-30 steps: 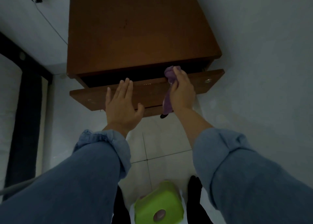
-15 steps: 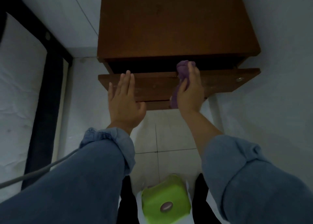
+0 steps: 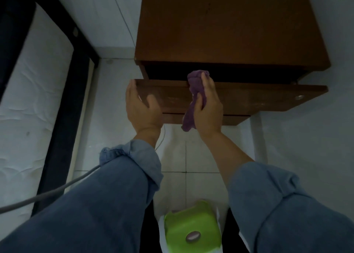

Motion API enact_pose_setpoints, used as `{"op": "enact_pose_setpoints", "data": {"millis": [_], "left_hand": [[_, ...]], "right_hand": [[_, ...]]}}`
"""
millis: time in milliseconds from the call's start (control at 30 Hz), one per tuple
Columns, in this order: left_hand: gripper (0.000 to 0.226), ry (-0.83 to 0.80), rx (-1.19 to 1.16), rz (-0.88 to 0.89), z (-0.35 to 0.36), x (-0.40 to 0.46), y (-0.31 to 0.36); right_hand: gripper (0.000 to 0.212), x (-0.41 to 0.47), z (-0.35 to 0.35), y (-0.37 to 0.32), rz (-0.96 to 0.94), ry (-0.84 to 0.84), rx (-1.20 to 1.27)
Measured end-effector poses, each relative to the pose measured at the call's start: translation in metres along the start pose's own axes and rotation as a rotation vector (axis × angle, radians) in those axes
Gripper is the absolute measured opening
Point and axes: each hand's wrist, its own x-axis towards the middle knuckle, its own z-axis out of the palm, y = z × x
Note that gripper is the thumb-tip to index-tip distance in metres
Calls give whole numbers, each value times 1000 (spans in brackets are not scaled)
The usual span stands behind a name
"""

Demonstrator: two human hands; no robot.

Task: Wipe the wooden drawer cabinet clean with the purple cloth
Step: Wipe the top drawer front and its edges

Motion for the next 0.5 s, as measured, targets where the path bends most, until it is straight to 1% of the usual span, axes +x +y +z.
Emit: {"op": "enact_pose_setpoints", "data": {"millis": [67,133,200,267,333,367,400,433,467,500], "left_hand": [[67,46,-112,-26,-2,3,2],[59,76,-195,-68,-7,8,2],[46,70,-269,-135,-13,15,0],[33,58,-395,-254,-20,26,-6],[29,16,-503,-361,-27,35,-8],[31,-11,-517,-376,-30,38,-9],[32,-29,-522,-378,-32,40,-9],[33,-37,-520,-377,-32,40,-10],[34,-39,-515,-371,-31,40,-11],[33,-36,-508,-360,-28,40,-12]], "right_hand": [[51,-1,12,-11,-36,-70,-11],[52,-2,25,-22,-74,-126,-22],[53,-4,37,-32,-127,-196,-20],[55,-2,47,-41,-172,-292,28],[54,0,54,-47,-209,-389,108],[53,1,55,-47,-241,-427,134],[51,1,54,-44,-299,-439,126],[48,-1,51,-38,-387,-416,70],[44,-3,48,-30,-504,-349,-28],[40,-3,44,-21,-618,-247,-127]]}}
